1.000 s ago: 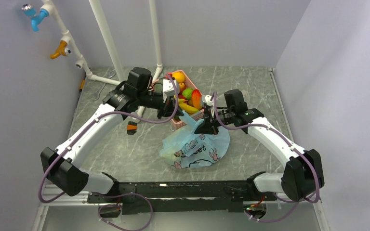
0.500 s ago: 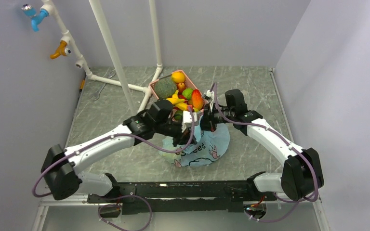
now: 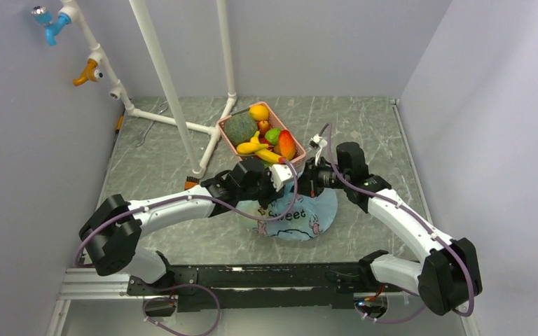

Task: Place the fake fruits into the plastic bag and tie a complex knot

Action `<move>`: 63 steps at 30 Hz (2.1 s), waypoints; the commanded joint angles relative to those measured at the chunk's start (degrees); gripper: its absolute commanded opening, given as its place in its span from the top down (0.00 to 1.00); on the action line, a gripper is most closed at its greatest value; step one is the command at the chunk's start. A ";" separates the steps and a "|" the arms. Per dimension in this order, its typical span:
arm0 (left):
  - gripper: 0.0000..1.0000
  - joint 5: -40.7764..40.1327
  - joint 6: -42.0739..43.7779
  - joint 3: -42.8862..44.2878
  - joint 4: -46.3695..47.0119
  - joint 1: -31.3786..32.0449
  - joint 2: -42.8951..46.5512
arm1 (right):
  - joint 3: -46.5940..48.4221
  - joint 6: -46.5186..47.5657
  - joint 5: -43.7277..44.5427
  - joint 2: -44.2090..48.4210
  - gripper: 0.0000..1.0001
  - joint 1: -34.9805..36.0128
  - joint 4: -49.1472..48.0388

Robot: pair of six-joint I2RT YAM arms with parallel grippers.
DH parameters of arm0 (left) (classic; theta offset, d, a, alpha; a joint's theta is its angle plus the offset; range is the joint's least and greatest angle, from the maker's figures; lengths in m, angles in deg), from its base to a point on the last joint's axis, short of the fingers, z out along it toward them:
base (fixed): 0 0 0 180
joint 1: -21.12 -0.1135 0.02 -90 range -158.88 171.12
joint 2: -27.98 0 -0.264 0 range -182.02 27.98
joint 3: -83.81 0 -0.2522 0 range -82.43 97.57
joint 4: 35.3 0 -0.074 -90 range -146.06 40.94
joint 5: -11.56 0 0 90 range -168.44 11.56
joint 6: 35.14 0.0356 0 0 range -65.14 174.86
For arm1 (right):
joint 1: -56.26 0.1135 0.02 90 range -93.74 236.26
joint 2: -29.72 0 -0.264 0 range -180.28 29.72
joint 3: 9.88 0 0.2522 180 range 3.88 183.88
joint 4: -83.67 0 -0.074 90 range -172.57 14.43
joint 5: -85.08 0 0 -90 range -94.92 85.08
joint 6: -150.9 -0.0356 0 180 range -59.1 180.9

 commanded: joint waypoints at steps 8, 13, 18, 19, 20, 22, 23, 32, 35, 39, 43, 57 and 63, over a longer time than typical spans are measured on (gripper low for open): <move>1.00 8.38 -2.90 -2.51 4.05 -11.32 1.67 | 0.96 -17.20 -1.05 -0.02 1.00 6.90 -21.49; 1.00 22.29 -13.98 -5.53 9.72 -12.59 5.62 | 2.60 -16.00 -2.29 -1.69 1.00 8.08 -20.66; 1.00 22.87 -19.91 -7.96 11.93 -12.61 6.93 | 5.84 -3.62 -7.52 0.15 0.59 6.81 -6.35; 1.00 22.69 -20.28 -8.26 12.00 -12.66 7.00 | 7.03 -0.89 -9.18 0.66 0.43 5.80 -3.20; 1.00 22.49 -20.38 -8.39 12.16 -12.71 7.13 | 8.50 1.46 -10.22 1.01 0.34 4.27 0.06; 1.00 22.05 -20.80 -8.24 12.42 -12.59 6.94 | 12.96 4.86 -13.22 0.60 0.22 0.90 5.88; 1.00 21.87 -20.99 -8.03 12.37 -12.64 6.75 | 15.44 6.40 -14.54 -0.16 0.18 -1.09 8.52; 1.00 20.45 -21.08 -6.14 11.50 -12.63 4.90 | 20.01 18.49 -7.56 -7.75 0.68 -10.77 11.65; 1.00 19.37 -22.07 -5.23 10.95 -12.58 3.92 | 17.20 26.66 -7.11 -9.70 0.76 -10.63 14.98; 1.00 18.99 -23.84 -4.00 11.90 -12.49 1.96 | 15.27 37.22 -9.07 -11.58 0.71 -10.59 23.84; 1.00 19.41 -24.73 -3.20 13.11 -12.49 0.16 | 12.90 42.91 -10.88 -12.48 0.68 -10.56 27.98; 1.00 28.07 -23.60 -3.17 14.49 -12.58 0.31 | 2.37 9.27 -19.51 -11.90 0.54 5.38 -6.13; 1.00 36.78 -26.02 -7.39 17.88 -13.85 2.19 | 1.08 -5.25 -15.31 -12.56 0.38 6.27 -22.60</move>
